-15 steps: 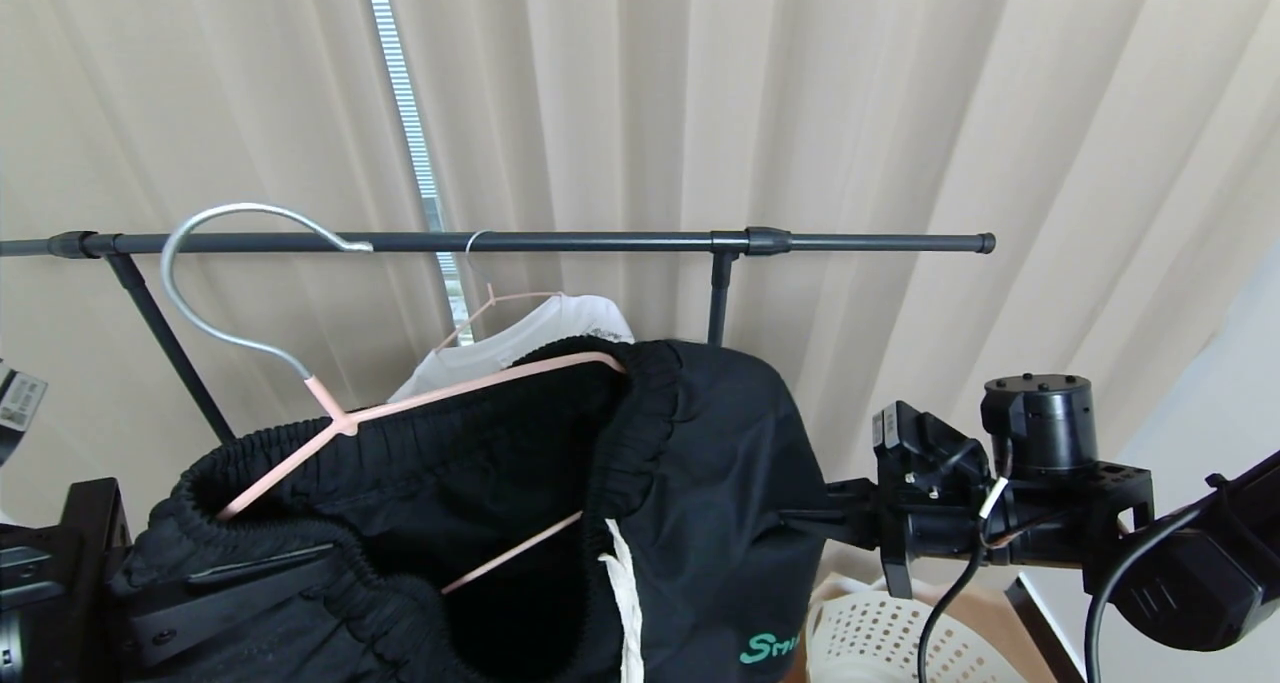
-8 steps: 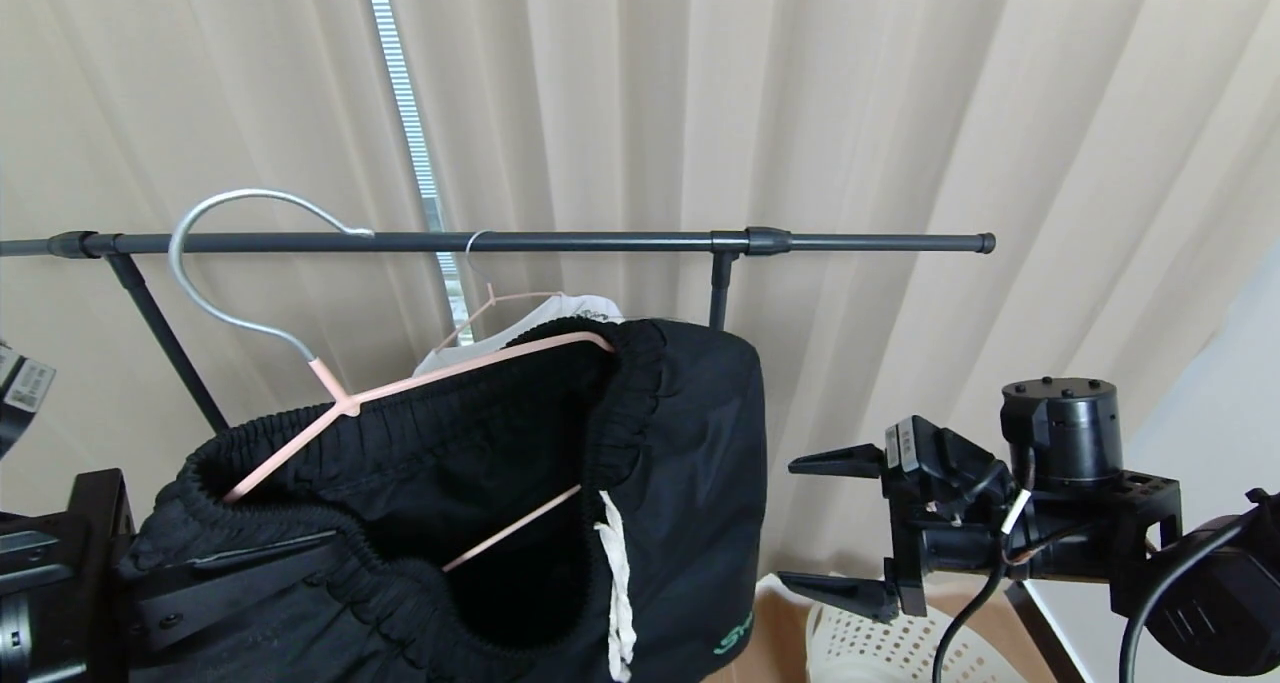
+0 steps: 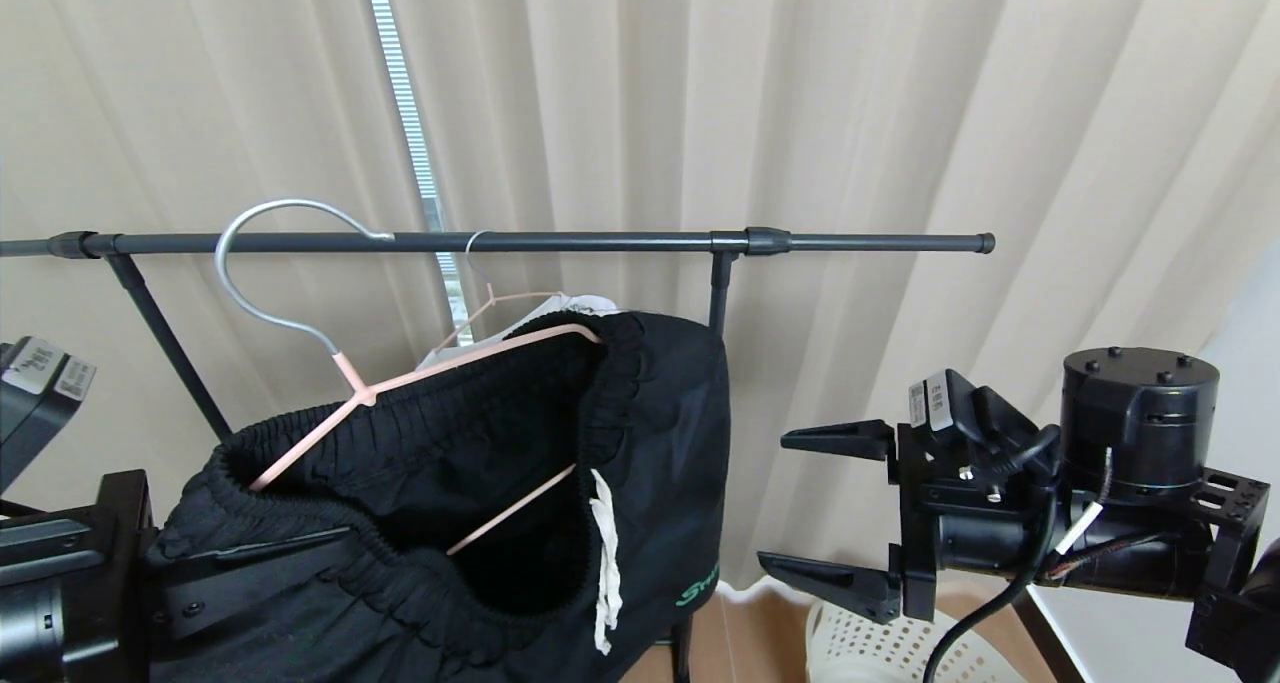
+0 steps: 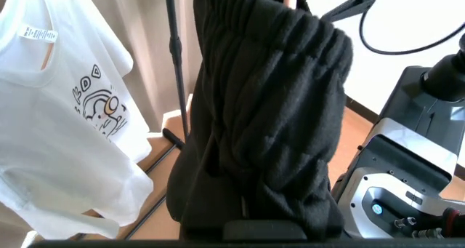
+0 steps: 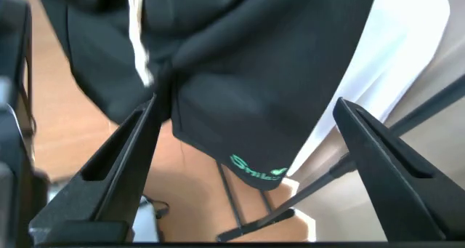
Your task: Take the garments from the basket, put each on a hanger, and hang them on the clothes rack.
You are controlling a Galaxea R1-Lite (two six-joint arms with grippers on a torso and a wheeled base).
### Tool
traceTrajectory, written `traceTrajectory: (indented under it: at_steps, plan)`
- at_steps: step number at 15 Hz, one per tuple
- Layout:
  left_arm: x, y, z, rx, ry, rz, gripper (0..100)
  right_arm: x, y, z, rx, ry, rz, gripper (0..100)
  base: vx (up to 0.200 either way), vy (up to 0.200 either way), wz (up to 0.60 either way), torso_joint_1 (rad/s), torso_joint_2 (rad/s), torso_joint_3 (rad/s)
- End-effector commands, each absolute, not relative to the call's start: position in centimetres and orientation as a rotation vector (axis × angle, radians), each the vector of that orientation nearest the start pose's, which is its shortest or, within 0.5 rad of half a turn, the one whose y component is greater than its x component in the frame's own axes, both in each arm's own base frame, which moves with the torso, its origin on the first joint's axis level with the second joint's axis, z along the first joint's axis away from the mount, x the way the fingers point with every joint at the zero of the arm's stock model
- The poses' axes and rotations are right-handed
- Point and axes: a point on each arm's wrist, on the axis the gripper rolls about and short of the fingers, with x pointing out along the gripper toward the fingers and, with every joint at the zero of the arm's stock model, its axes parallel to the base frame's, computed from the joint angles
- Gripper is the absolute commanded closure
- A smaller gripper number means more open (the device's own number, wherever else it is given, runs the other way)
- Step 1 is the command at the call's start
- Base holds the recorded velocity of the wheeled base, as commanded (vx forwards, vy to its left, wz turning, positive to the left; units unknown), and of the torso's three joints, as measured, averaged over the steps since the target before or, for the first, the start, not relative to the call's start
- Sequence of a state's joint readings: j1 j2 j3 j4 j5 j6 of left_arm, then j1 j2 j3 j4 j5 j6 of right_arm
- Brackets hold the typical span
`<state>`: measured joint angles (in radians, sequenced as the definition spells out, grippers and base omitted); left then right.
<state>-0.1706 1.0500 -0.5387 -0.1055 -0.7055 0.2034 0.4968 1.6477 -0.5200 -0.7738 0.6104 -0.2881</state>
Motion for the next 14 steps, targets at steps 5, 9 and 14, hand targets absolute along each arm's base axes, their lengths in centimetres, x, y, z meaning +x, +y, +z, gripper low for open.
traceTrajectory:
  at_steps: [5,9,14]
  plan:
    - [12.8,-3.8,20.1,0.093,0.287,-0.911,100,18.8,16.5,17.9,-0.155,0.148,1.089,0,0.0,0.0,0.0,0.0,0.0,0.0]
    - [13.4,-3.9,19.7,0.095,0.275,-0.912,100,16.0,18.5,20.6,-0.169,0.283,1.034,0,0.0,0.0,0.0,0.0,0.0,0.0]
    - [13.8,-4.0,19.7,0.098,0.272,-0.91,100,14.9,22.2,22.9,-0.047,0.422,0.943,0,0.0,0.0,0.0,0.0,0.0,0.0]
